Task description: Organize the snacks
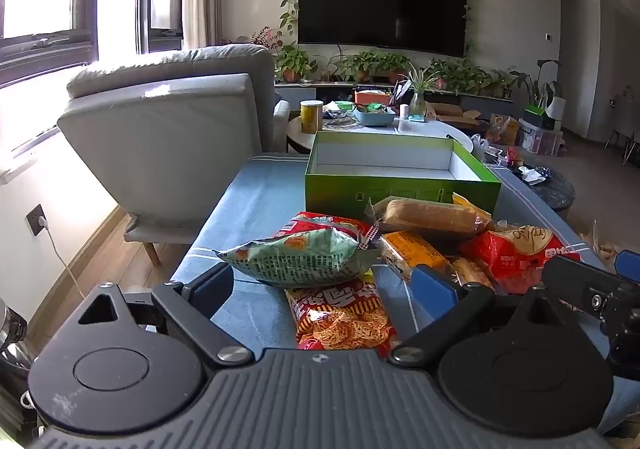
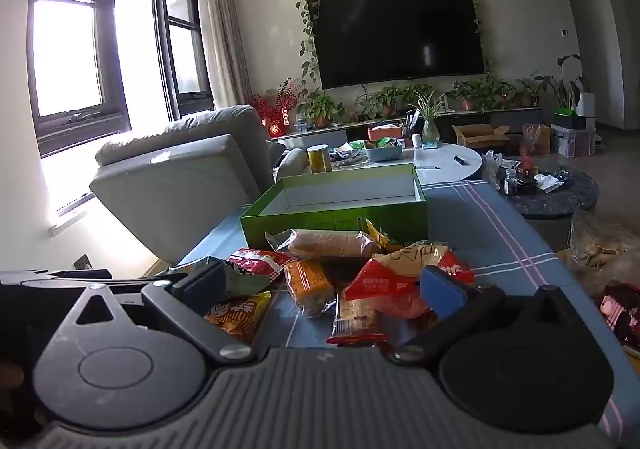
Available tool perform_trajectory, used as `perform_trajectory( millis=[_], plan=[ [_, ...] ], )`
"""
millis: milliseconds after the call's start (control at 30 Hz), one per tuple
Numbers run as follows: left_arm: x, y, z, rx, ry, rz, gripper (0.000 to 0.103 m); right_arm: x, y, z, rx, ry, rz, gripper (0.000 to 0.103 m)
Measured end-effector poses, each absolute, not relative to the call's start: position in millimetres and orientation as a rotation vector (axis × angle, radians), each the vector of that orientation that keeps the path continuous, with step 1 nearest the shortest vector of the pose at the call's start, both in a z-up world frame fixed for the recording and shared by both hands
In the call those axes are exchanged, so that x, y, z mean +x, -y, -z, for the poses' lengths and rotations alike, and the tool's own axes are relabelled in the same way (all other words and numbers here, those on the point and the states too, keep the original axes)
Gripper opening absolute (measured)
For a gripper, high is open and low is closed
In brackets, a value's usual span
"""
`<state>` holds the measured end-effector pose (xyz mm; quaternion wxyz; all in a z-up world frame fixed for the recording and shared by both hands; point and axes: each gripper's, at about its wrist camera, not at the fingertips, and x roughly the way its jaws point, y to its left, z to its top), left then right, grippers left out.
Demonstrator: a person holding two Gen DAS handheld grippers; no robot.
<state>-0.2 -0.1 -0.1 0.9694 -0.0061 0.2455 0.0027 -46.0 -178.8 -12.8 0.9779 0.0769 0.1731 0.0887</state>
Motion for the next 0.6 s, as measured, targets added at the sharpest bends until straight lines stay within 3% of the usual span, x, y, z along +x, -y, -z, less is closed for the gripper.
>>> perform_trajectory(
  millis=[600],
  plan=[
    [-1.8, 2.0, 1.6, -0.014, -0.507, 0.016, 0.093, -40.0, 178.9, 20.1, 0.144, -0.436, -0.155, 0.085]
  ],
)
